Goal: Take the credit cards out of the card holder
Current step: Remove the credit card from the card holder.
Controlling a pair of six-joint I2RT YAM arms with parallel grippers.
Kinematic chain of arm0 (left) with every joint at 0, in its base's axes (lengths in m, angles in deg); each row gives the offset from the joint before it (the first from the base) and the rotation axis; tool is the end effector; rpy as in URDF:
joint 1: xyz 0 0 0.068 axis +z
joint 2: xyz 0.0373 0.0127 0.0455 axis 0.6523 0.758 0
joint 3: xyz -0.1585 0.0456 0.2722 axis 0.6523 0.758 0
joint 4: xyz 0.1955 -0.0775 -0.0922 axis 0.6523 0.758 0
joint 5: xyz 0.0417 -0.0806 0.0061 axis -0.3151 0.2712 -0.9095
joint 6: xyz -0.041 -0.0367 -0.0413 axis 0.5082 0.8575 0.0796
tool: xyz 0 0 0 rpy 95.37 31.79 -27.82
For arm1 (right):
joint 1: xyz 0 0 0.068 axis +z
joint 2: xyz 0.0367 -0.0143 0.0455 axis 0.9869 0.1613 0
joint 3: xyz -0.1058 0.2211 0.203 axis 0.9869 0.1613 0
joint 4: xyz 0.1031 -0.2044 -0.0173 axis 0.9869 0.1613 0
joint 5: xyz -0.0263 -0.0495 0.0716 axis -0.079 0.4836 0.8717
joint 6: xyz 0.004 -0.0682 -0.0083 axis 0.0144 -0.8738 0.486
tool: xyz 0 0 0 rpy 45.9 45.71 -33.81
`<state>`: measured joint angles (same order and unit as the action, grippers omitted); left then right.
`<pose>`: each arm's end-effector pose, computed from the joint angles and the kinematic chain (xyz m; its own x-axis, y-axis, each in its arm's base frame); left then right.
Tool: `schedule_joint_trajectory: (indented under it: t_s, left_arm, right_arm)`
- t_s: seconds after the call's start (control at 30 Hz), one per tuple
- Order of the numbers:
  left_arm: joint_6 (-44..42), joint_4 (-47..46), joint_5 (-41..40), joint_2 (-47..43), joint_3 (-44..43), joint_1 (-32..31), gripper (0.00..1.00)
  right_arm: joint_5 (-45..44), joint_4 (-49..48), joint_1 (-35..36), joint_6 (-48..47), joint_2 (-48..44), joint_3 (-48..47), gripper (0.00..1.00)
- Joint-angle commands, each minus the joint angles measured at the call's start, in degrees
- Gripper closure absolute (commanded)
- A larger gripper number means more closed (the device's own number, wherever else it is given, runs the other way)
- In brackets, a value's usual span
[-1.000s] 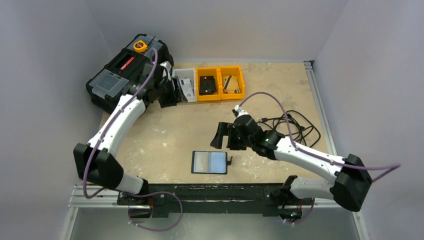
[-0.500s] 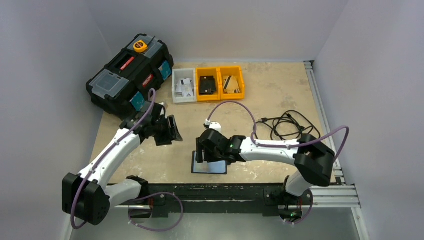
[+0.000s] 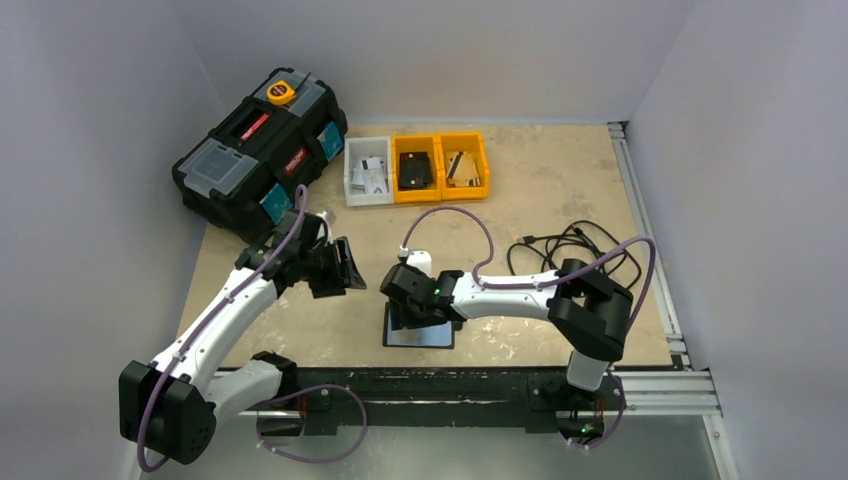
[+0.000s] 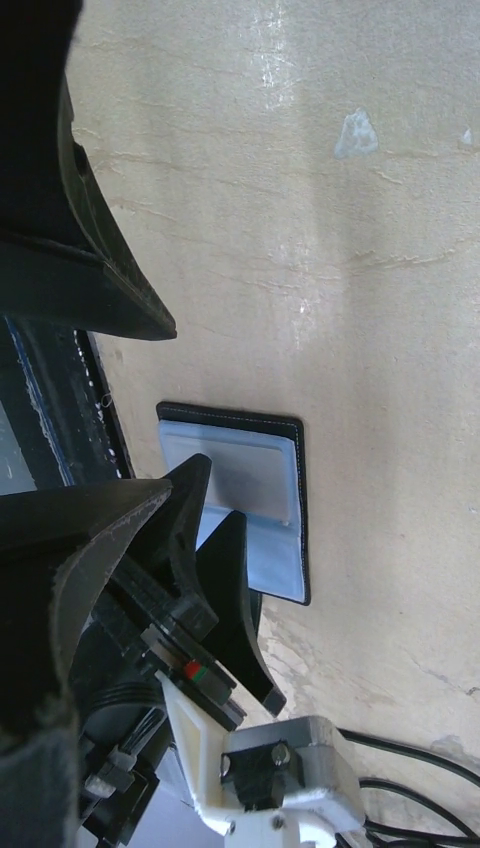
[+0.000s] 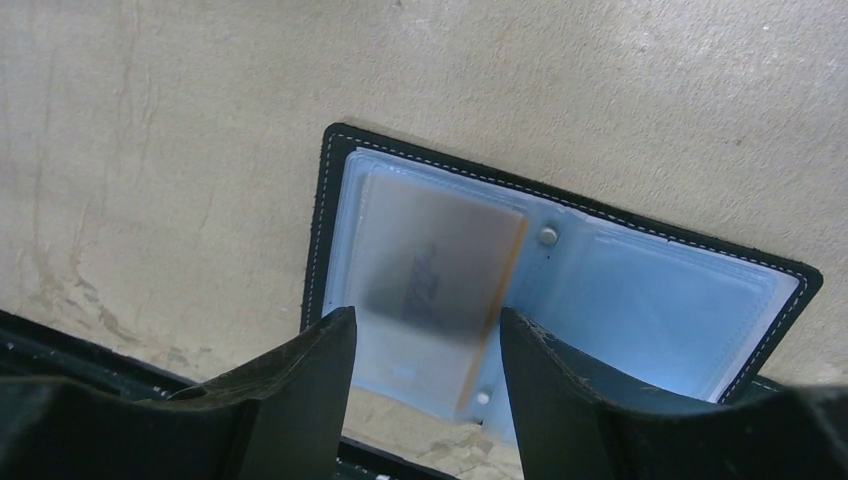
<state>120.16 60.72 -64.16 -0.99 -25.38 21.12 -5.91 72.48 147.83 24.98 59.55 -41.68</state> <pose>0.1370 -0.0638 0.2793 -0.9121 -0.3057 -0.2731 -0.1417 0.8603 -0.4898 0.1441 0.3087 0.2237 -0.8979 -0.0536 -0.4369 -0.1968 0.9368 0.2894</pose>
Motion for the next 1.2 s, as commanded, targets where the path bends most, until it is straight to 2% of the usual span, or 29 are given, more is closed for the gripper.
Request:
schedule_joint_trajectory:
  t_s: [0.0, 0.17, 0.27, 0.37, 0.63, 0.87, 1.17]
  left_arm:
    - [-0.4, -1.86, 1.7, -0.05, 0.52, -0.18, 0.48]
    - [-0.12, -2.33, 2.28, 0.52, 0.9, -0.73, 0.49]
    - [0.21, -2.65, 2.4, 1.14, 1.74, -1.21, 0.5]
    - [1.16, -3.71, 3.94, 1.89, 3.1, -1.68, 0.51]
    - [5.11, -9.75, 7.85, 4.77, 6.01, -5.55, 0.54]
    - [8.07, -16.32, 9.47, 10.73, 6.25, -10.69, 0.58]
    - [11.57, -24.46, 8.84, 20.4, 6.32, -18.47, 0.62]
  right_arm:
    - [-2.61, 2.69, 0.3, 0.86, 1.65, -2.9, 0.46]
    - [-0.46, 2.49, 0.29, 0.28, 3.47, -2.39, 0.48]
    - [-0.69, 2.77, 0.22, -0.6, 4.56, -2.03, 0.56]
    - [0.23, 0.94, -0.66, -1.02, 4.09, 0.48, 0.7]
    - [5.34, -8.28, -3.74, -2.79, 0.25, 9.34, 0.9]
    - [10.68, -17.24, -6.32, -3.1, -2.13, 15.44, 0.93]
    - [12.94, -21.0, -7.25, -2.86, -2.63, 17.44, 0.93]
